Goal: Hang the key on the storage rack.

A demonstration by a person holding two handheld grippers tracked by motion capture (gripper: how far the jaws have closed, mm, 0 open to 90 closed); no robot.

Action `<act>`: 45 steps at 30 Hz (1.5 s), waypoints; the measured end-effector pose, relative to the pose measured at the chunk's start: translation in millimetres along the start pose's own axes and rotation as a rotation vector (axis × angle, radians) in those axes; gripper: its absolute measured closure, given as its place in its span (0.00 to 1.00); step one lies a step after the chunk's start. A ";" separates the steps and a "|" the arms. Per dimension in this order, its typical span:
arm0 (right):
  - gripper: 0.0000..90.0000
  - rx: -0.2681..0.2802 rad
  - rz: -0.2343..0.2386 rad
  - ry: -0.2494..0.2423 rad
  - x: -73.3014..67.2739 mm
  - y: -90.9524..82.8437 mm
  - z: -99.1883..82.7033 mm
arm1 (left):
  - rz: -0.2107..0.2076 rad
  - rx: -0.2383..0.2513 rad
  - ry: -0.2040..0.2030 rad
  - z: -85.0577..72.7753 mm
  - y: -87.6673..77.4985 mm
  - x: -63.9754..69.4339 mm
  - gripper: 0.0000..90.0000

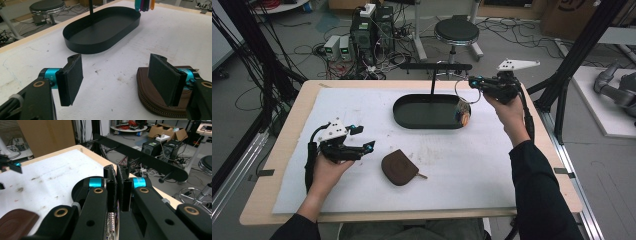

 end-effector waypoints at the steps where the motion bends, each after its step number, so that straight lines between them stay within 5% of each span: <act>1: 0.98 0.000 0.000 0.000 0.0 0.0 0.0 | 0.000 0.000 0.000 0.0 0.0 0.0 0.32; 11: 0.98 0.001 -0.050 0.019 19.4 16.7 4.8 | 0.005 0.005 0.003 0.4 -1.6 0.1 0.32; 25: 0.98 -0.019 -0.096 0.094 46.6 33.6 -12.8 | 0.008 0.004 0.002 0.4 -1.5 0.1 0.32; 45: 0.98 -0.049 -0.137 0.104 57.5 42.3 -21.7 | 0.004 -0.001 0.005 -0.5 -1.8 0.1 0.32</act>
Point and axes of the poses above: each handheld gripper's, and its own axes: y roughly forward along the jaws, z roughly out of its top, x roughly to its right, the point moved 3 cm from there along y, roughly forward along the jaws, and after that the axes turned 9 degrees about -y, right-handed, at the moved point
